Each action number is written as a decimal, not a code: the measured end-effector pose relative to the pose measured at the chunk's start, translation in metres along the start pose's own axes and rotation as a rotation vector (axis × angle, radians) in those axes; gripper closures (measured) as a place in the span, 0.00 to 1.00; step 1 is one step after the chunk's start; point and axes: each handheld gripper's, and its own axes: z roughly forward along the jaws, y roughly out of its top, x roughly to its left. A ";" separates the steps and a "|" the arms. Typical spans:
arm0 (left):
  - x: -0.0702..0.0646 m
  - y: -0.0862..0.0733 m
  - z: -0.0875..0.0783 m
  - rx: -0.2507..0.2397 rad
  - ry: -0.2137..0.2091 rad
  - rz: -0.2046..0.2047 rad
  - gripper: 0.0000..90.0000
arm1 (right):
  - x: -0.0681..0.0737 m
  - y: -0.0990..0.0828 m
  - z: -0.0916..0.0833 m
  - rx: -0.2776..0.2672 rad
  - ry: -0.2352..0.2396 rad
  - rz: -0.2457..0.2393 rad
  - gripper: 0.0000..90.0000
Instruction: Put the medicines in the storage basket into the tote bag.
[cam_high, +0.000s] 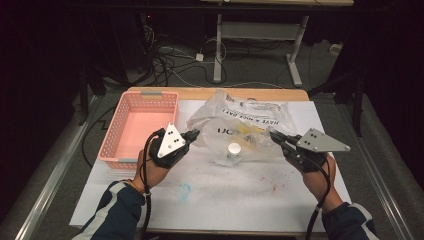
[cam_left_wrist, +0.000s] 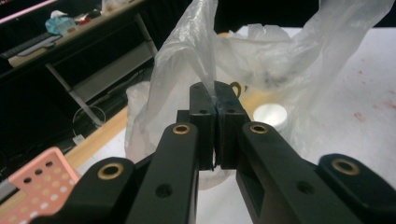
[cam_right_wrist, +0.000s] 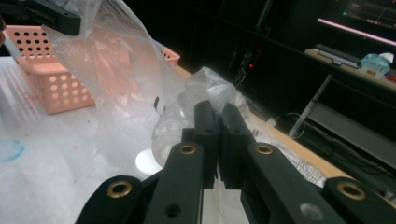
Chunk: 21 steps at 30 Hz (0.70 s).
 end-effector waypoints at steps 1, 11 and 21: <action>0.001 0.004 -0.001 -0.009 -0.006 -0.001 0.95 | 0.000 0.003 0.000 -0.004 0.001 0.004 0.99; 0.006 0.030 -0.025 -0.069 0.007 0.016 0.95 | 0.004 0.022 -0.014 -0.049 0.006 -0.009 0.99; 0.012 0.047 -0.024 -0.099 -0.007 0.013 0.95 | -0.002 0.039 -0.018 -0.081 -0.016 -0.025 0.99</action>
